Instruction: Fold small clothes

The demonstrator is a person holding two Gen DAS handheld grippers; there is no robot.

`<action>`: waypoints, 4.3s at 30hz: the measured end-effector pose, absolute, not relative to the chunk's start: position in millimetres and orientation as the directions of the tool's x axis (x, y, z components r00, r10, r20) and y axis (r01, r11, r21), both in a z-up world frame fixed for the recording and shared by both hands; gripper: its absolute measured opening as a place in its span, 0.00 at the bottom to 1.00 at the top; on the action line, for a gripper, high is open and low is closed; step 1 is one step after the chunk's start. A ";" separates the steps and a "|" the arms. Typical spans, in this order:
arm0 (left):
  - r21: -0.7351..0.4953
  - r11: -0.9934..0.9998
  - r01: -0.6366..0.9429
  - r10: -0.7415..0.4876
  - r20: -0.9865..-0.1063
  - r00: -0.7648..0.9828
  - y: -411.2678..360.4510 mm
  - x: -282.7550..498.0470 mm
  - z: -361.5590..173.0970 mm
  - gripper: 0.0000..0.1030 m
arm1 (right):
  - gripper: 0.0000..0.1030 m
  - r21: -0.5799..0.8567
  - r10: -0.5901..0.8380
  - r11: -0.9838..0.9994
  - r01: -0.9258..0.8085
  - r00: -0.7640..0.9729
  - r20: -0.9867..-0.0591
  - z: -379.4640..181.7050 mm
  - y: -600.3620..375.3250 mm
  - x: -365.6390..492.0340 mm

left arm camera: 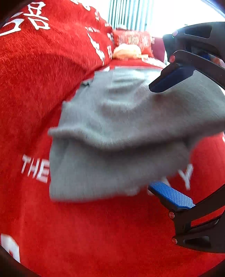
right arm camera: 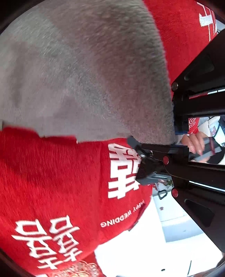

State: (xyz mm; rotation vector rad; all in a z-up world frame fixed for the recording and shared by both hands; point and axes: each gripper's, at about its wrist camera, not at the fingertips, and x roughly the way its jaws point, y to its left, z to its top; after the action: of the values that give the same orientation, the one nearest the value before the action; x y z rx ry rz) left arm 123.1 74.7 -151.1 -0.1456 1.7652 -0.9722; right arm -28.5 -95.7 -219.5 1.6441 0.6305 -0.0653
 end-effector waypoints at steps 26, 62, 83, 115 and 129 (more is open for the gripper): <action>-0.374 0.719 0.586 -0.283 -0.927 -0.245 18.6 103.7 -138.2 0.20 | 0.02 0.503 0.248 0.585 0.637 0.449 -0.858 -181.4 -187.3 -21.4; -0.397 0.393 0.830 -0.431 -0.876 -0.215 -189.3 -70.2 -31.8 0.78 | 0.44 0.838 0.266 -0.052 0.544 0.816 -0.513 -231.8 -343.2 -216.5; -0.131 0.635 0.762 -0.206 -0.978 0.003 -95.6 -16.3 -96.9 0.78 | 0.15 0.776 0.265 0.313 0.547 0.734 -0.625 -169.4 -331.8 -173.8; -0.026 0.684 0.729 -0.152 -0.982 0.108 -83.8 -30.3 -91.2 0.90 | 0.08 0.484 0.215 0.478 0.733 0.436 -0.874 -183.7 -348.7 -137.8; -0.061 0.634 0.771 -0.114 -0.993 0.015 -55.8 -67.1 -107.2 0.90 | 0.12 0.439 0.267 0.672 0.596 0.358 -0.895 -144.1 -249.5 -139.9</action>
State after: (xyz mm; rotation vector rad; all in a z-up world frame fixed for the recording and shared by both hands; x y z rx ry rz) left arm -67.1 -55.8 -107.2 0.6018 1.3956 -0.7571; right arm -139.9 -249.5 -144.1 0.8569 1.2241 -0.2491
